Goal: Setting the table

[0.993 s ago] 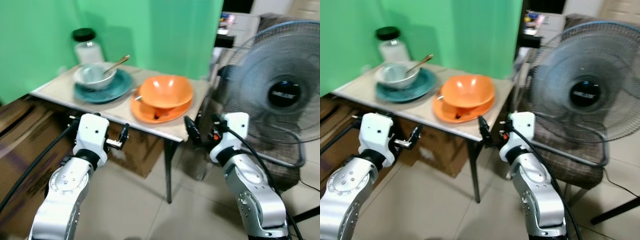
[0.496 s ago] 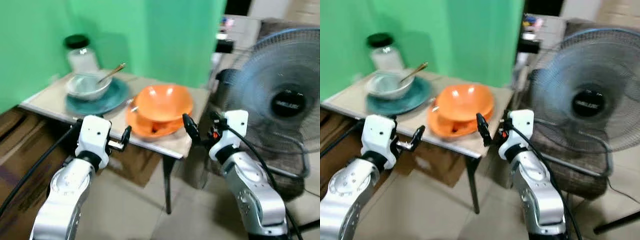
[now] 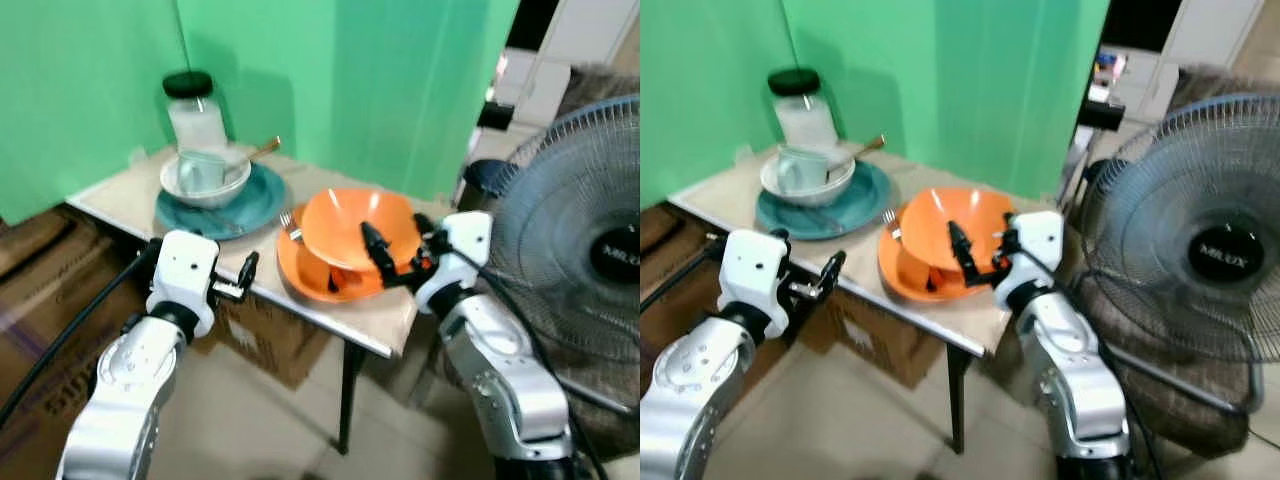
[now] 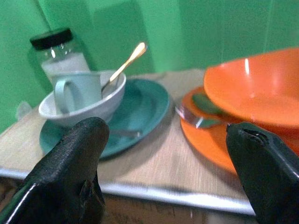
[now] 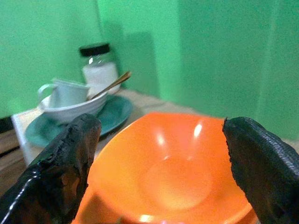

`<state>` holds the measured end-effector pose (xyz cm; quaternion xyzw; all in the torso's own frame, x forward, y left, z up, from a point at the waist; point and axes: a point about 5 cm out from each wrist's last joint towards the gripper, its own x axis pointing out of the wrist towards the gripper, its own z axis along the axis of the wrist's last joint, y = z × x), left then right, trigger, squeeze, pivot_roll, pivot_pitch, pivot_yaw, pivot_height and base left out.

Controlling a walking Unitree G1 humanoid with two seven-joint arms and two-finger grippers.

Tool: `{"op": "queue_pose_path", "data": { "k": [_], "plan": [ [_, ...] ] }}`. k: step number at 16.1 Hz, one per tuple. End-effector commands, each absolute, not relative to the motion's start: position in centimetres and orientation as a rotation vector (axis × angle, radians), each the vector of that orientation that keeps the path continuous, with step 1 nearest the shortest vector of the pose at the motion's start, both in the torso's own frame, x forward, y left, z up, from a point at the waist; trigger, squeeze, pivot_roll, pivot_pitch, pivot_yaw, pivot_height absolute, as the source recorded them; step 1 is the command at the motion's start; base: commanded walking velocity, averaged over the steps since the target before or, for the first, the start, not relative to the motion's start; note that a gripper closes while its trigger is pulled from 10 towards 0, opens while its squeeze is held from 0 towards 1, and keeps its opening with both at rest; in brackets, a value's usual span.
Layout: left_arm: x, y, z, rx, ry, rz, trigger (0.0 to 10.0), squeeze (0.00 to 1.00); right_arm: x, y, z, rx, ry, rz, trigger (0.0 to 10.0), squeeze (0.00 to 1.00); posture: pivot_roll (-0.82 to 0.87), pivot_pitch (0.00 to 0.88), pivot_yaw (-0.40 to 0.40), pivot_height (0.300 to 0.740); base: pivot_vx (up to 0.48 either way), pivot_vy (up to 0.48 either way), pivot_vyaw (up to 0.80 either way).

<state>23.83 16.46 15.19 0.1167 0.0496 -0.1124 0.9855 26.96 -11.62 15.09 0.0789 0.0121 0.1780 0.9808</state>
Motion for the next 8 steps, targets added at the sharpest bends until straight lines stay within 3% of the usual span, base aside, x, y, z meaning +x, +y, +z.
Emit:
{"op": "queue_pose_path", "data": {
  "k": [1, 5, 8],
  "plan": [
    [23.9, 15.8, 15.5, 0.239, 0.085, -0.251, 10.0, 0.0, 27.4, -12.4, 14.8, 0.16, 0.048, 0.325, 10.0, 0.0, 0.15, 0.0, 0.049, 0.74, 0.3, 0.0, 0.0],
    [23.8, 15.6, 15.3, 0.252, 0.087, -0.265, 10.0, 0.0, 29.3, -12.9, 14.8, 0.148, 0.131, 0.27, 10.0, 0.0, 0.15, 0.0, 0.05, 0.74, 0.067, 0.0, 0.0],
    [23.2, 14.9, 15.2, 0.23, 0.104, -0.381, 10.0, 0.0, 30.7, -13.9, 14.9, 0.167, 0.224, 0.209, 10.0, 0.0, 0.15, 0.0, 0.04, 0.74, 0.0, 0.0, 0.0]
  ]
}}
